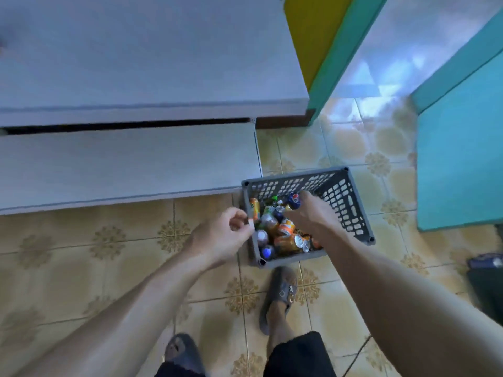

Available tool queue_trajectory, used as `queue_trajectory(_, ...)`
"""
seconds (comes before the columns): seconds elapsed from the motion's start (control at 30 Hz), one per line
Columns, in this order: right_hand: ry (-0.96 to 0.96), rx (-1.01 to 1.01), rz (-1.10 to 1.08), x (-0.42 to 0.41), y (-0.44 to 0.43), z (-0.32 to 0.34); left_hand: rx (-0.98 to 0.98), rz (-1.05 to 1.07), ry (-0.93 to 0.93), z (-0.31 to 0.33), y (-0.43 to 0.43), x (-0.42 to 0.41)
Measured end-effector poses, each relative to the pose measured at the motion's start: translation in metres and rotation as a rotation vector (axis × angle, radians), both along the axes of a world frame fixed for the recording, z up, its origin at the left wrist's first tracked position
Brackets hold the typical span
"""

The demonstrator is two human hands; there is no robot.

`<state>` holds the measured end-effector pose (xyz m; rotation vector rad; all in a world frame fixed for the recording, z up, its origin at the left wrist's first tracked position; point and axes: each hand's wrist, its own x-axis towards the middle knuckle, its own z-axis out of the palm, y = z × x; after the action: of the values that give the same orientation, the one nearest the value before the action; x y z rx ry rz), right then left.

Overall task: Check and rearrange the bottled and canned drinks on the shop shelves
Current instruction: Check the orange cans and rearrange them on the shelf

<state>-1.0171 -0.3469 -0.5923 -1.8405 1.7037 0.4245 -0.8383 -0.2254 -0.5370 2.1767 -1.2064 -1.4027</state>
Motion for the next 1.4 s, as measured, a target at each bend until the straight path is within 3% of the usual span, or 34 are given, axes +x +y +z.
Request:
queue_trajectory(0.27, -0.278, -0.136, 0.226, 0.236, 0.107, 0.210, -0.248, 0.259, -0.189, 0.180, 0.153, 0.200)
queue_trajectory(0.5, -0.389, -0.224, 0.415, 0.395, 0.148, 0.289, -0.285, 0.428, -0.245, 0.233, 0.219, 0.313)
queue_trajectory(0.83, -0.469, -0.114, 0.570, 0.629, 0.153, 0.257, -0.264, 0.745, -0.221, 0.217, 0.224, 0.507)
queue_trajectory(1.03, -0.491, -0.079, 0.543, 0.760, 0.152, 0.224, -0.168, 0.737, -0.276, 0.208, 0.216, 0.603)
queue_trajectory(1.23, -0.496, -0.147, 0.414, 0.815, 0.166, 0.189, -0.106, 0.734, -0.197, 0.183, 0.214, 0.658)
queue_trajectory(1.4, -0.524, -0.181, 0.289, 0.824, 0.180, 0.179, -0.102, 0.613, -0.150, 0.171, 0.215, 0.685)
